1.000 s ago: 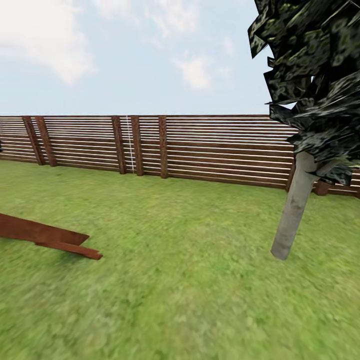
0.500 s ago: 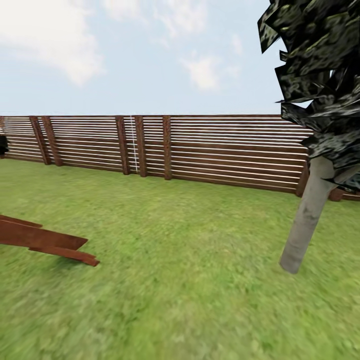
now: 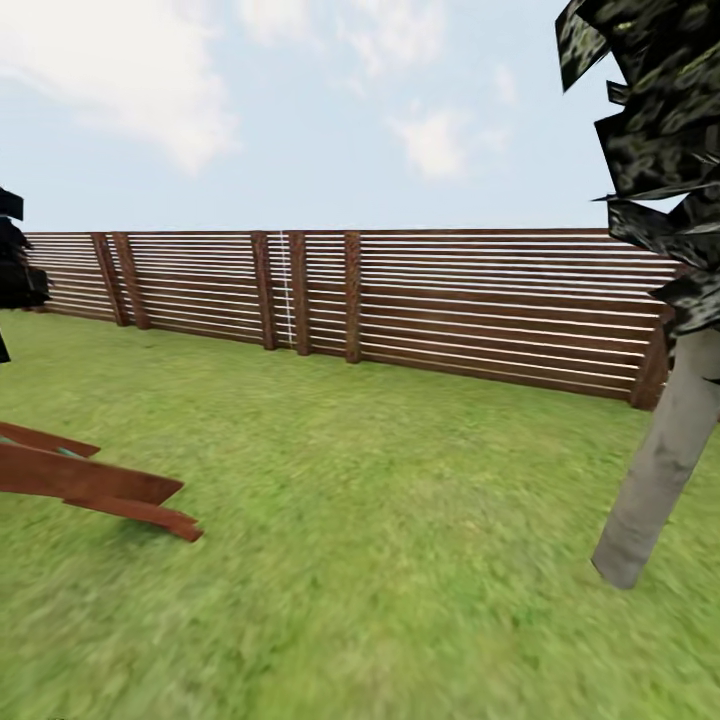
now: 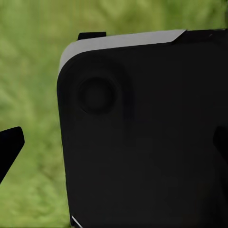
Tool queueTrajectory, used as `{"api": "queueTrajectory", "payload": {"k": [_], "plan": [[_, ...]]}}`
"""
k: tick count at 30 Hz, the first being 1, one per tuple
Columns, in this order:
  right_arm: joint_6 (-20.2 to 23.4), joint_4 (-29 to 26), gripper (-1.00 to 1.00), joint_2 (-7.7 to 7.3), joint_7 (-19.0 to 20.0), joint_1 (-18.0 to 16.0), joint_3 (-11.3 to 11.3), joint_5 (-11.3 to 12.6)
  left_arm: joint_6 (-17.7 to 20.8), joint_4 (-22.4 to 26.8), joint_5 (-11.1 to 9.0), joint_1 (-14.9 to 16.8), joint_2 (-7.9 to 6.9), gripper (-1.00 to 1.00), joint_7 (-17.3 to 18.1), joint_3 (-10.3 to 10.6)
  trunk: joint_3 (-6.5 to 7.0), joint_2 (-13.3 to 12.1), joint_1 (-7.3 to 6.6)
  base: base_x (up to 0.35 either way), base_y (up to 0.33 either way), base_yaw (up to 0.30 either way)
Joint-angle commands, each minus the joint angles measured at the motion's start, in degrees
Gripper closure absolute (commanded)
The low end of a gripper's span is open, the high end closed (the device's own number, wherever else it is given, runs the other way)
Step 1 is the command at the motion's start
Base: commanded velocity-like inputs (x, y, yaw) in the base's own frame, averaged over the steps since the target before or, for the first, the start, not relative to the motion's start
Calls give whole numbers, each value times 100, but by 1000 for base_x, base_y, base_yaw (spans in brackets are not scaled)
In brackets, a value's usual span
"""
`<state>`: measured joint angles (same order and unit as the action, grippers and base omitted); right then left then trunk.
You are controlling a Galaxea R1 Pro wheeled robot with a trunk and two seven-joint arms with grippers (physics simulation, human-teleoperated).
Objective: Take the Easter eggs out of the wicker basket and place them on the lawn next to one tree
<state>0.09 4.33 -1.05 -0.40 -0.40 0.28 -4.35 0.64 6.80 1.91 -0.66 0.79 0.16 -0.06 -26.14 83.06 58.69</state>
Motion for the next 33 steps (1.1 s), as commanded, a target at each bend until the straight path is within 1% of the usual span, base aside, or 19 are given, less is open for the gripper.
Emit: {"api": "queueTrajectory", "payload": {"k": [1,17,33], "plan": [[1,6,-100,-1,-4,-4,6,-47,7,14,20,-4,0,-100,2,-2,-4,2,3,306,-142,285],[9,6,-100,-1,-4,-4,7,-48,7,14,20,-5,0,-100,2,-2,-4,2,3,305,-142,282],[9,6,-100,-1,-4,-4,7,-48,6,14,20,-5,0,-100,2,-1,-4,2,3,305,-142,18]]}}
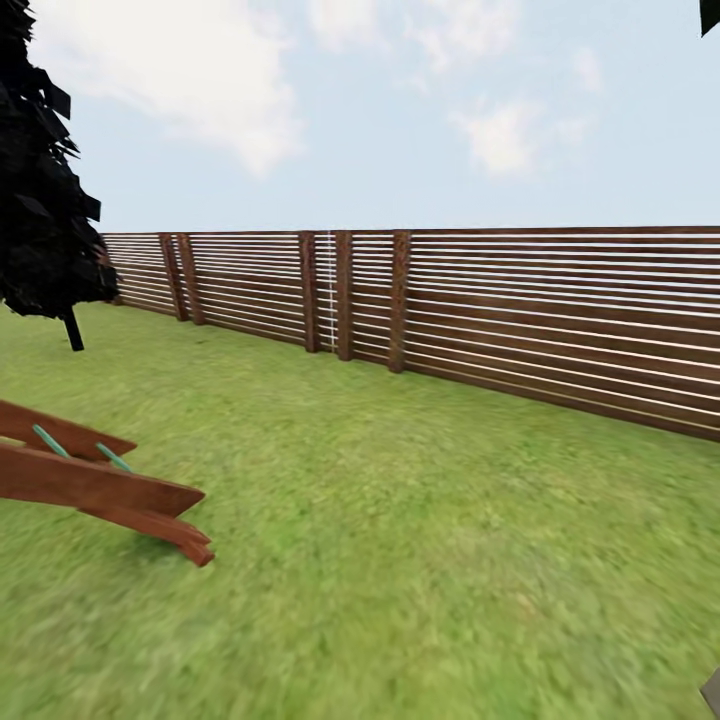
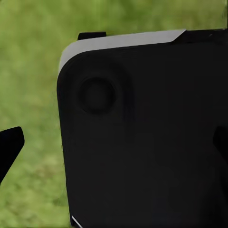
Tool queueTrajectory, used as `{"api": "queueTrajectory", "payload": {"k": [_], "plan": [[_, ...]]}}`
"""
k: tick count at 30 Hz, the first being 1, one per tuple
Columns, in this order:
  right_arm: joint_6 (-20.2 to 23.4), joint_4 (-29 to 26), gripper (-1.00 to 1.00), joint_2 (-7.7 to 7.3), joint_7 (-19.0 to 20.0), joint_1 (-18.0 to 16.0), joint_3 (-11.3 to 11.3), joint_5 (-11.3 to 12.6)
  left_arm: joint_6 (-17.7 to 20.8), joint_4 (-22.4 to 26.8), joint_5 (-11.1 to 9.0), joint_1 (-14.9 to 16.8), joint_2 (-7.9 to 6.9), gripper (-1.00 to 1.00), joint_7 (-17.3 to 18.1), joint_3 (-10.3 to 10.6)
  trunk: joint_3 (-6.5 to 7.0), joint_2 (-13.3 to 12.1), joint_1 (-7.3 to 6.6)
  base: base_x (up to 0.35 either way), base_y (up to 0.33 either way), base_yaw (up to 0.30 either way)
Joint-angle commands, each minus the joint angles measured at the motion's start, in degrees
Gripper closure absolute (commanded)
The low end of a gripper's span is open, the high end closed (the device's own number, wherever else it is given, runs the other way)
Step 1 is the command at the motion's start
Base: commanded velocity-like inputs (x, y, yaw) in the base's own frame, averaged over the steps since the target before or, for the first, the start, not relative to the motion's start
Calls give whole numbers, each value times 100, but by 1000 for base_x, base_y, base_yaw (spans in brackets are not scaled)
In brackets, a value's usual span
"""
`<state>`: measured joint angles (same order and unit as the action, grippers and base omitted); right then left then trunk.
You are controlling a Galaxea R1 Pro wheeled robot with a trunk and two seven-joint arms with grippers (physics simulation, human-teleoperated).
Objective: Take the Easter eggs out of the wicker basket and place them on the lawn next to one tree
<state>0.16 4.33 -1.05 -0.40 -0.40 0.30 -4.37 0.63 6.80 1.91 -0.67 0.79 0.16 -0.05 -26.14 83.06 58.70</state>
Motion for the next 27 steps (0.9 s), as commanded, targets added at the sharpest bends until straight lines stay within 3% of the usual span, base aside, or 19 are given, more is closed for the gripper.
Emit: {"api": "queueTrajectory", "payload": {"k": [1,7,27], "plan": [[2,6,-100,-1,-4,-4,5,-46,7,14,20,-6,0,-100,2,0,-4,2,3,305,-142,0],[2,5,-100,-1,-4,-5,2,-46,8,14,20,-6,0,-100,2,1,-4,2,3,305,-142,140],[2,6,-100,-1,-4,-4,4,-46,8,14,20,-6,0,-100,2,0,-4,2,3,305,-142,262]]}}
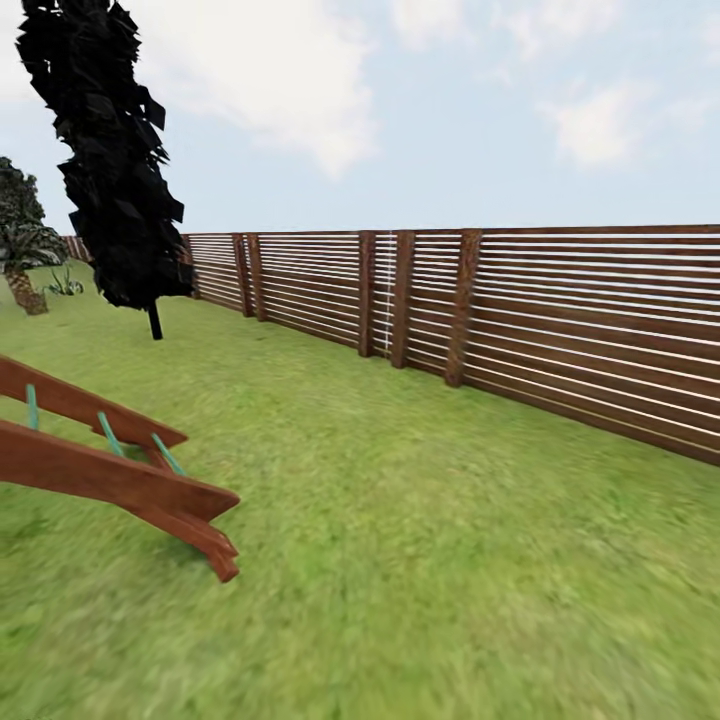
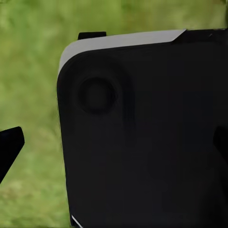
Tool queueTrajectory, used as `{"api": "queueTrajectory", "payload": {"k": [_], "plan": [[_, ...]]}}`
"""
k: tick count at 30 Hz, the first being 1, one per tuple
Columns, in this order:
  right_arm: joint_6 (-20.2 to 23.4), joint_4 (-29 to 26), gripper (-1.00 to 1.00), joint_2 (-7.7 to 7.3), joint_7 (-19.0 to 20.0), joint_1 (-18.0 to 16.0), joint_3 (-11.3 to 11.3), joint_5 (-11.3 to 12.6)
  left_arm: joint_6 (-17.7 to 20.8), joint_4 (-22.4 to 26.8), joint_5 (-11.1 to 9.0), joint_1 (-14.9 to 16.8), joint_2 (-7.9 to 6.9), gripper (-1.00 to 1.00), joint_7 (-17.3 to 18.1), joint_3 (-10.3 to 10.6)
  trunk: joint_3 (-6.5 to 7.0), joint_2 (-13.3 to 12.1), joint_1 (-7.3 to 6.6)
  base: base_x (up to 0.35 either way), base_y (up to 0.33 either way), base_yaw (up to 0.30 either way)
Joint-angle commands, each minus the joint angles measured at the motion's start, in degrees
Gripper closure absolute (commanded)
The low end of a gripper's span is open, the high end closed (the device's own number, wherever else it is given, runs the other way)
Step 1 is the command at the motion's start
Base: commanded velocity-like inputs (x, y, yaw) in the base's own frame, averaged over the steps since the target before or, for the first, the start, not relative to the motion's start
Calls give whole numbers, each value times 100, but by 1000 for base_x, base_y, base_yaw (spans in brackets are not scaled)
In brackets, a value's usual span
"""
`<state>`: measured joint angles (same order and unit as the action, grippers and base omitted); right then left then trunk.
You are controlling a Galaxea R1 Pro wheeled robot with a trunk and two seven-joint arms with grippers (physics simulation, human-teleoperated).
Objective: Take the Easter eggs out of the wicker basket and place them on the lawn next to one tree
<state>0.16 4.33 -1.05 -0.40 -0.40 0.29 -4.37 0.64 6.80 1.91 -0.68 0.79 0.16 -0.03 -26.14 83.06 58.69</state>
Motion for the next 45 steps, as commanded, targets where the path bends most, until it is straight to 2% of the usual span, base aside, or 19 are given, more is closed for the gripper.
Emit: {"api": "queueTrajectory", "payload": {"k": [1,6,26,45], "plan": [[2,6,-100,-1,-4,-4,6,-46,7,14,20,-3,0,-100,2,-4,-4,2,3,305,-142,264],[2,6,-100,-3,-4,-4,6,-46,7,14,20,-2,0,-100,2,-5,-4,2,3,305,-142,164],[2,6,-100,-1,-4,-4,5,-46,7,14,20,-5,1,-100,2,-6,-4,2,3,305,-143,15],[2,6,-100,-1,-4,-4,6,-46,7,14,20,-2,5,-100,2,-6,-4,2,3,305,-144,229]]}}
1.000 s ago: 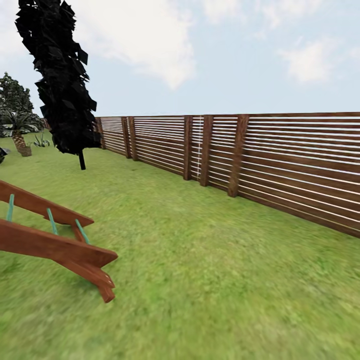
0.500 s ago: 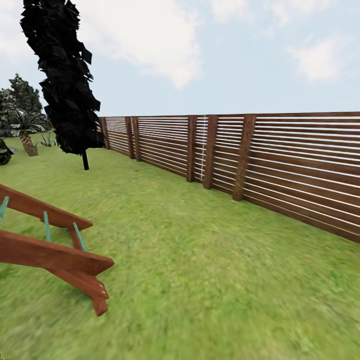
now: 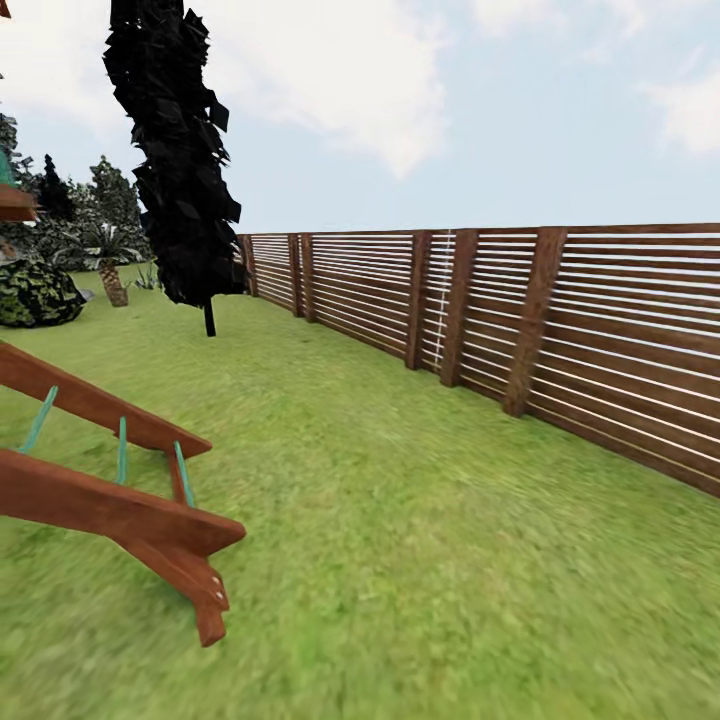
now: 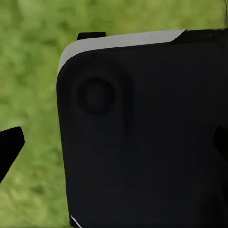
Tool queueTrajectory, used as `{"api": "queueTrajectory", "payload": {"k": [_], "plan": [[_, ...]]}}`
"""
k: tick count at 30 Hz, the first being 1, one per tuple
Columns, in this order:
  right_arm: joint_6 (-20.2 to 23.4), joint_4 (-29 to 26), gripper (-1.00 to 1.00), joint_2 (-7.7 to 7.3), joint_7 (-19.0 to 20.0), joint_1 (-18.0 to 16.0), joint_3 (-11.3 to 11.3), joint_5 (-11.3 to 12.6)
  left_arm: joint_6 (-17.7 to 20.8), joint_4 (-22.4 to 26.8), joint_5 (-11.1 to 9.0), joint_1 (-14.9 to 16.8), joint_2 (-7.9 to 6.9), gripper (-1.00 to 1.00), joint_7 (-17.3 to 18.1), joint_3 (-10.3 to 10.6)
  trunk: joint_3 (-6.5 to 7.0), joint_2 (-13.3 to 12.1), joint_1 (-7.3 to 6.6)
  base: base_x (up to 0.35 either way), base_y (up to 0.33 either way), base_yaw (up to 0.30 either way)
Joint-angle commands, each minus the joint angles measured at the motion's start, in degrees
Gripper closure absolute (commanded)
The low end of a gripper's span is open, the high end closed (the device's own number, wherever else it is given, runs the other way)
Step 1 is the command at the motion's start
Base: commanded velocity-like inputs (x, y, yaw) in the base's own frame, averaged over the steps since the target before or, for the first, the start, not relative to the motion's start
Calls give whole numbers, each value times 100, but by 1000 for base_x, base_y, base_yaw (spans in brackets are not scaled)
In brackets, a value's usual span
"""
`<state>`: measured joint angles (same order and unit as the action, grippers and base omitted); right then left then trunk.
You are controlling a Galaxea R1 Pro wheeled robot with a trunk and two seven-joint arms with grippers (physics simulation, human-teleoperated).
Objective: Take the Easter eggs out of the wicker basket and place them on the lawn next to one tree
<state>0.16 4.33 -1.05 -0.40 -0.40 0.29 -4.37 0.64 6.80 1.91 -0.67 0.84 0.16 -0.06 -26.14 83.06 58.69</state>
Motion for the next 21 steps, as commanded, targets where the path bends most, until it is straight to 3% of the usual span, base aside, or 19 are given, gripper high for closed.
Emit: {"api": "queueTrajectory", "payload": {"k": [1,21], "plan": [[2,6,-100,-1,-4,-4,6,-46,7,14,20,-7,0,-100,2,-2,-4,2,3,305,-144,63],[2,6,-100,-1,-4,-4,6,-46,7,14,20,-7,0,-100,2,-2,-4,2,3,305,-145,4]]}}
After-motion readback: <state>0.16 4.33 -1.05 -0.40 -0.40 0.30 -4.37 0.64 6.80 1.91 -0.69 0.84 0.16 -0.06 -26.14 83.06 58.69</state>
